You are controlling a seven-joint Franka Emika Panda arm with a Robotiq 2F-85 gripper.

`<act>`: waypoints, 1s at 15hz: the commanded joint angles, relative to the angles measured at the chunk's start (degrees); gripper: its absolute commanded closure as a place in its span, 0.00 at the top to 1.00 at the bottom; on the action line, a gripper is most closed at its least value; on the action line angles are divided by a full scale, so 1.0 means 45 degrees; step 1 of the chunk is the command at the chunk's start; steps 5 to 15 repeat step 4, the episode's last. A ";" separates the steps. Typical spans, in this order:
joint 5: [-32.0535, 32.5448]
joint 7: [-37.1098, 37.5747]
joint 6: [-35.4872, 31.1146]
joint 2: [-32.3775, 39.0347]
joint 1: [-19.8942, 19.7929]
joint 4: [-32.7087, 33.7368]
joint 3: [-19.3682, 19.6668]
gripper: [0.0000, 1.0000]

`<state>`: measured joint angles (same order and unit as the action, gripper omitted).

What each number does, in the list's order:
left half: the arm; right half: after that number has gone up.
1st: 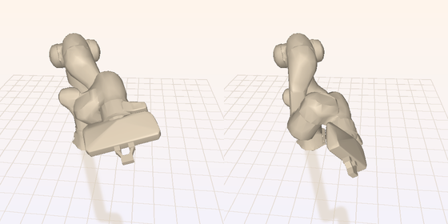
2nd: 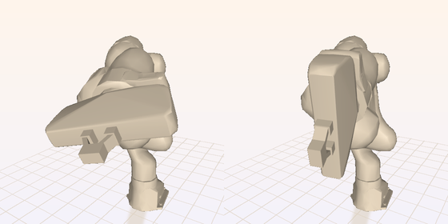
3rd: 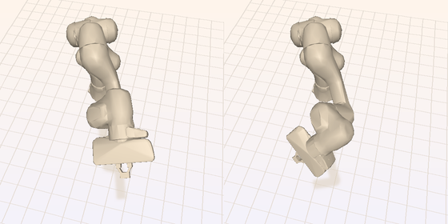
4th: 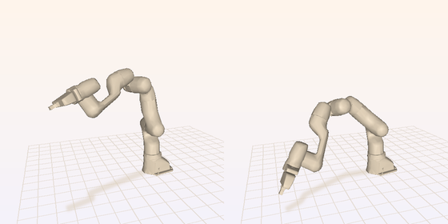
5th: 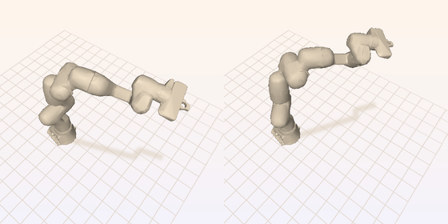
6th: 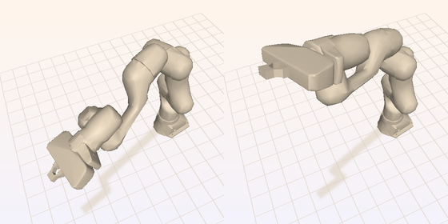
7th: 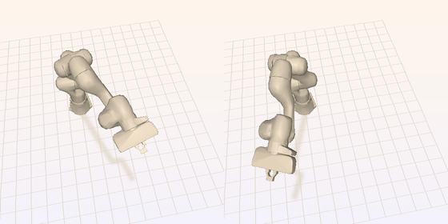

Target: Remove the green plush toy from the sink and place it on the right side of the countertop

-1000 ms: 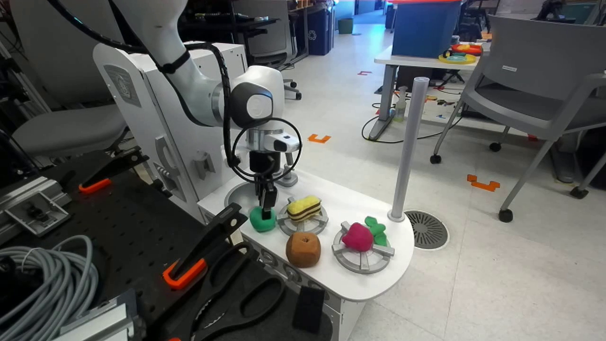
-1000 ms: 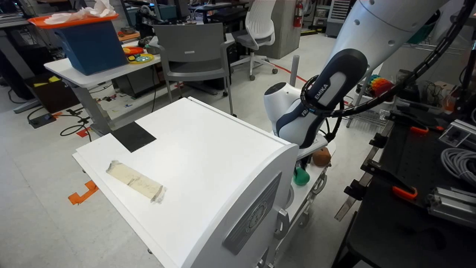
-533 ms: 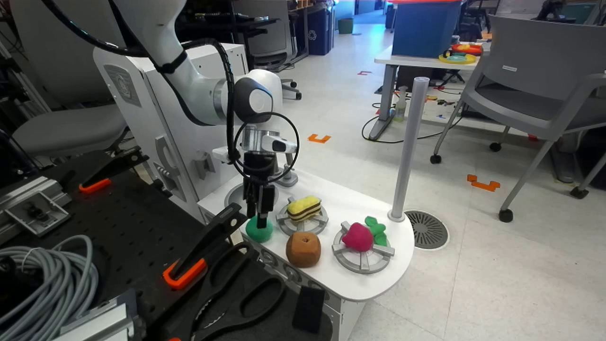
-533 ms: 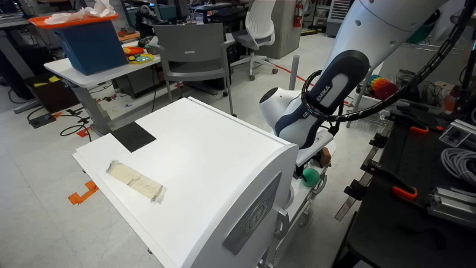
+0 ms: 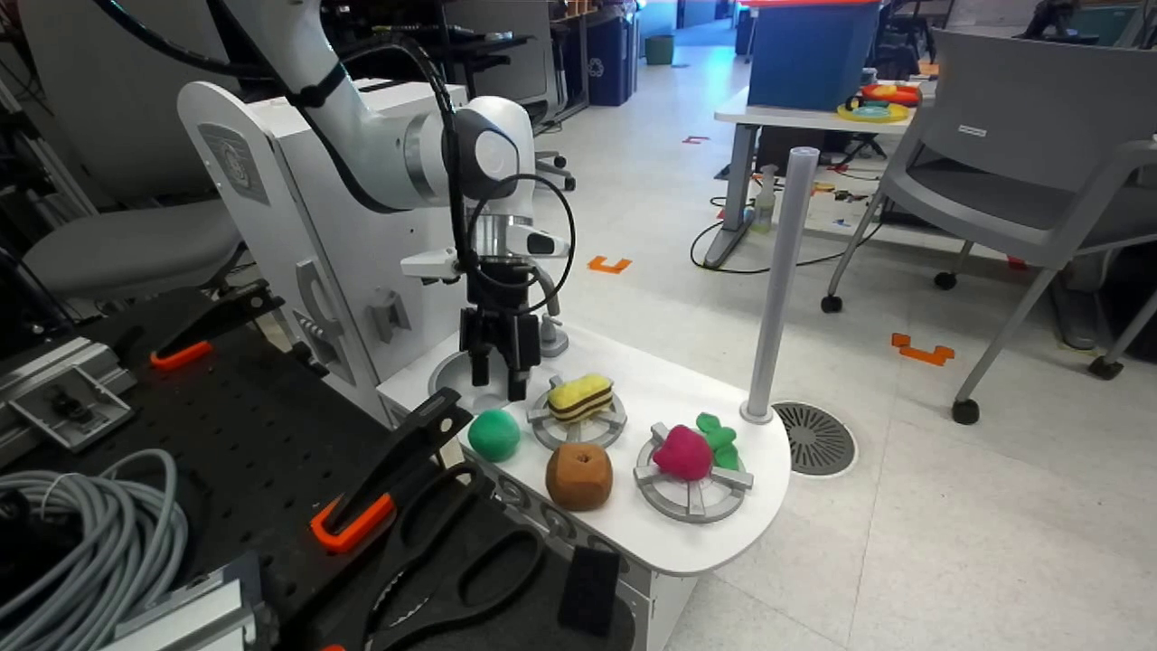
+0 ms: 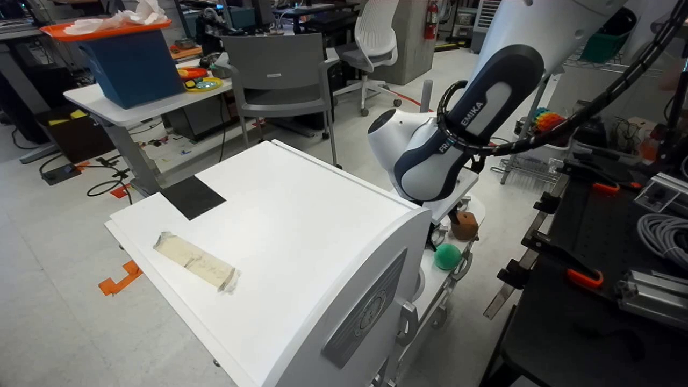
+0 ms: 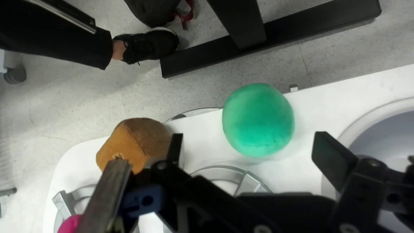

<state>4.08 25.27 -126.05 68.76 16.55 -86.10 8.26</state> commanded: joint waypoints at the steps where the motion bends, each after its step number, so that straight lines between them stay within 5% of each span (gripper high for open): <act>1: 0.0311 -0.0183 -0.0160 -0.0252 -0.0054 -0.0244 -0.0140 1.00; 15: 0.0494 -0.0453 -0.0364 -0.1035 0.0082 -0.1129 -0.0179 1.00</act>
